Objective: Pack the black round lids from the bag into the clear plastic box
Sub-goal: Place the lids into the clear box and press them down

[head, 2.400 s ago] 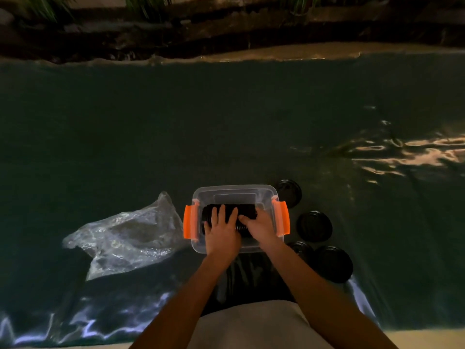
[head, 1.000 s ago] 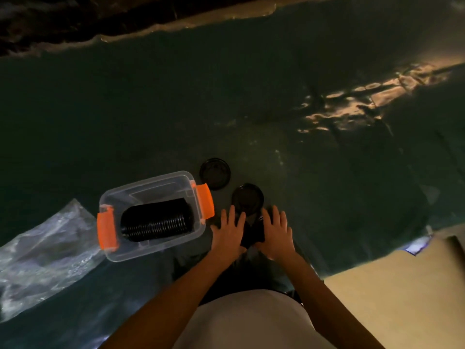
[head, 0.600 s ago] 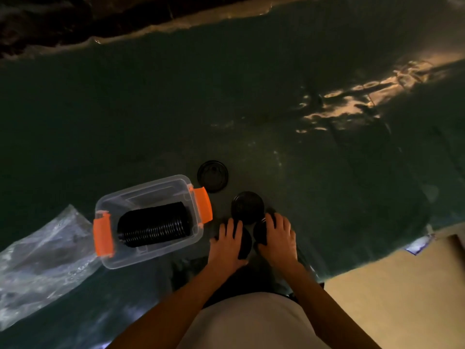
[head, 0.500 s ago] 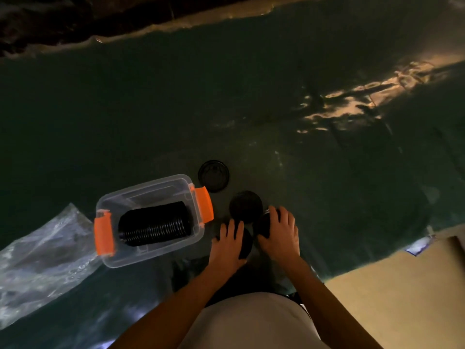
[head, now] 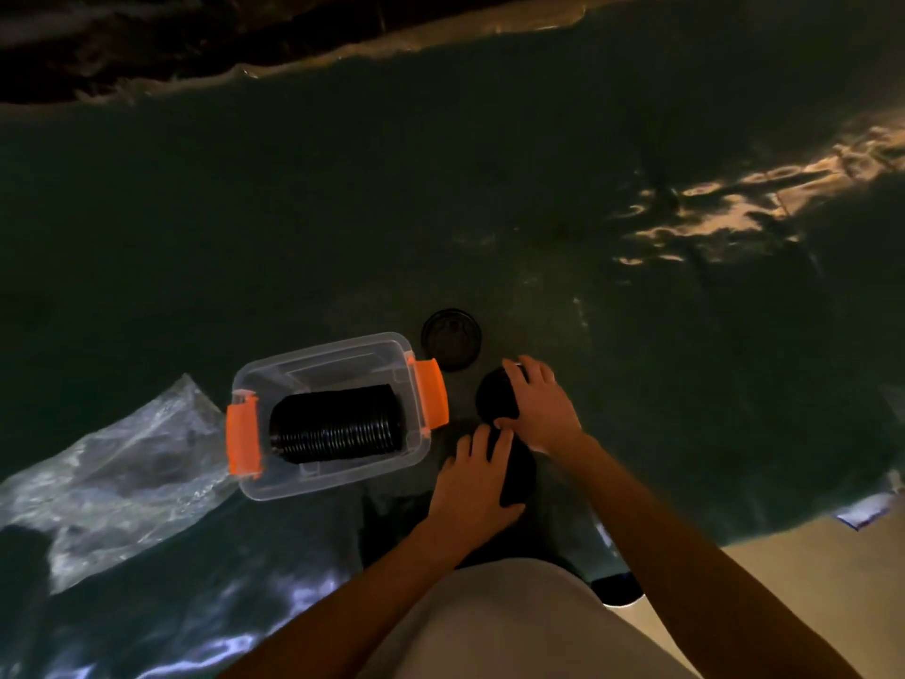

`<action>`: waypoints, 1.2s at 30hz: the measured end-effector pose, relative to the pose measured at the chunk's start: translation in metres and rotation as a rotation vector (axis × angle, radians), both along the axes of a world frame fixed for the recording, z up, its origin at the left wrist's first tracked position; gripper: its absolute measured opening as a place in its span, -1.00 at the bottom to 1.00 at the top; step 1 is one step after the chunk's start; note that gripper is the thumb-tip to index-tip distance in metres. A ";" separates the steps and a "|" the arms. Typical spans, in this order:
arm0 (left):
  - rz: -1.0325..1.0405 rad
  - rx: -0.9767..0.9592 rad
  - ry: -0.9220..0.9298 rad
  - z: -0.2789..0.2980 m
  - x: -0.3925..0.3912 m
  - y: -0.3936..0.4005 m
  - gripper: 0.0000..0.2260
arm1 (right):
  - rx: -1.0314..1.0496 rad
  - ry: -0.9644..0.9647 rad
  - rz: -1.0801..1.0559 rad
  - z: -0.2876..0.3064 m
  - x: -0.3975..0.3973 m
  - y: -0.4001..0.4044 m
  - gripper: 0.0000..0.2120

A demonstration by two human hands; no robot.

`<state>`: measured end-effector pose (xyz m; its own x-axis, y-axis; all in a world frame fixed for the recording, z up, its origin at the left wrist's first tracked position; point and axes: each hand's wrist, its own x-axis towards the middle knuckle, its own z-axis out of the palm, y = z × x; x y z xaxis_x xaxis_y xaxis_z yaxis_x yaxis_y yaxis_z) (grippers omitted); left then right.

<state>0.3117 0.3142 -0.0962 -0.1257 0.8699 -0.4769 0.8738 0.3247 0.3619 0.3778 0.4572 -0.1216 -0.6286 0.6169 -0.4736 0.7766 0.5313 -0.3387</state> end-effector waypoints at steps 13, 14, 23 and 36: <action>-0.027 0.201 0.066 0.035 -0.079 0.102 -0.18 | -0.017 0.020 0.000 -0.003 -0.002 0.006 -0.14; -0.010 0.190 0.067 0.030 -0.087 0.112 -0.19 | 0.013 -0.003 0.028 -0.005 -0.004 0.006 -0.15; 0.024 -0.198 0.130 -0.010 -0.125 0.152 -0.16 | -0.021 -0.055 0.025 -0.020 -0.009 -0.004 -0.12; 0.087 -0.347 0.133 -0.028 -0.111 0.160 -0.19 | 0.068 -0.022 -0.058 -0.032 -0.013 -0.021 -0.26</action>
